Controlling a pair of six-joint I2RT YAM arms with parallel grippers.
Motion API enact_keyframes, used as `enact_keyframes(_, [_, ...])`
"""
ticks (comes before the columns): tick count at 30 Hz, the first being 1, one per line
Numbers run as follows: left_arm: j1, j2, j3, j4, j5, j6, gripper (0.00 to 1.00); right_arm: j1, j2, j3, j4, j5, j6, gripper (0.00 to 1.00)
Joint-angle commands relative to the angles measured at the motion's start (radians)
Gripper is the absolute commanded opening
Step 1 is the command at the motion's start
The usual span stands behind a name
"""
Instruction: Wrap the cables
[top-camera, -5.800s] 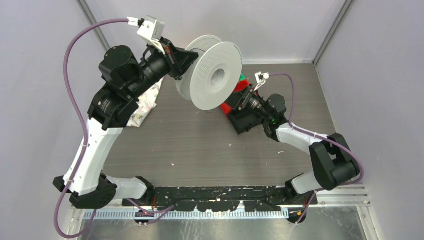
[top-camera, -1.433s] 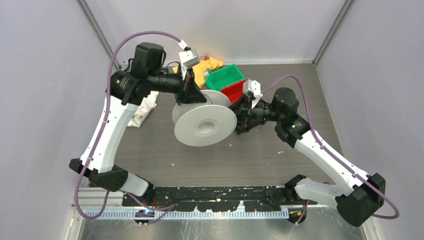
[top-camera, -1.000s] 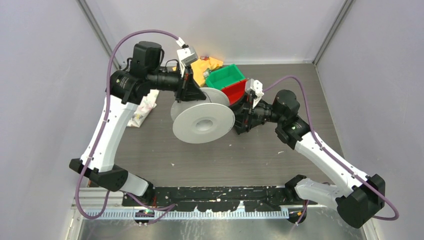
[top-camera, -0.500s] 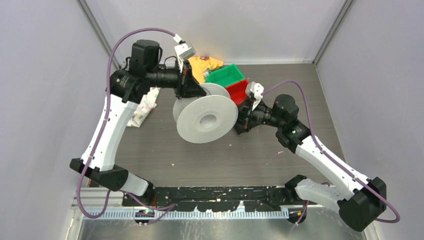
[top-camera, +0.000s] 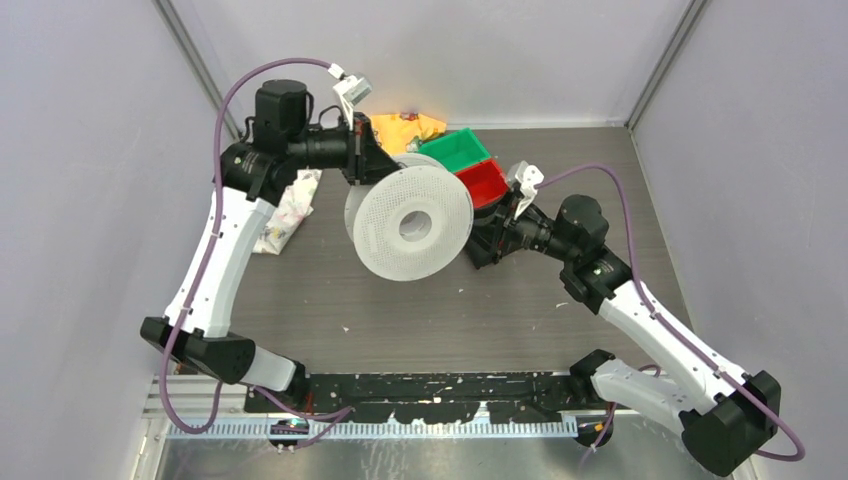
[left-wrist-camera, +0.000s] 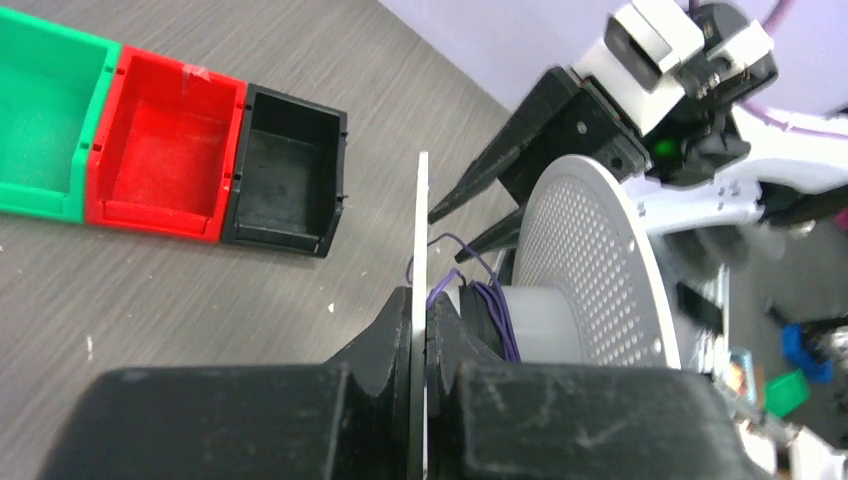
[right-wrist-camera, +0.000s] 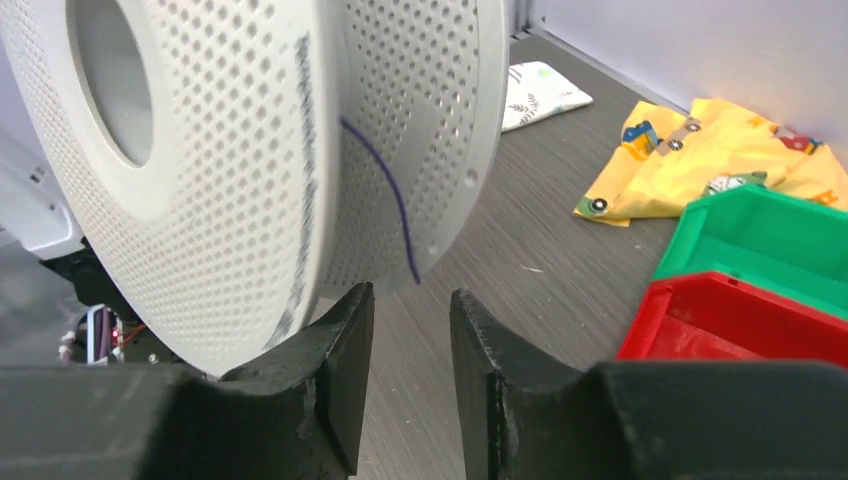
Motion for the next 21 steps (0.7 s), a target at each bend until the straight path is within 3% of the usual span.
enact_keyframes(1, [0.079, -0.053, -0.121, 0.276, 0.075, -0.249, 0.0, -0.002, -0.02, -0.013, 0.009, 0.079, 0.044, 0.41])
enact_keyframes(6, [0.152, -0.063, -0.244, 0.436, 0.112, -0.373, 0.0, -0.008, -0.043, -0.013, -0.019, 0.12, 0.045, 0.41])
enact_keyframes(12, [0.189, -0.067, -0.268, 0.447, 0.069, -0.37, 0.01, -0.011, -0.075, 0.006, -0.079, 0.152, 0.013, 0.42])
enact_keyframes(17, [0.229, -0.086, -0.297, 0.447, 0.029, -0.362, 0.01, -0.012, -0.128, 0.07, -0.242, 0.216, -0.056, 0.44])
enact_keyframes(21, [0.253, -0.089, -0.347, 0.492, 0.021, -0.384, 0.0, -0.013, -0.177, 0.09, -0.332, 0.289, -0.112, 0.53])
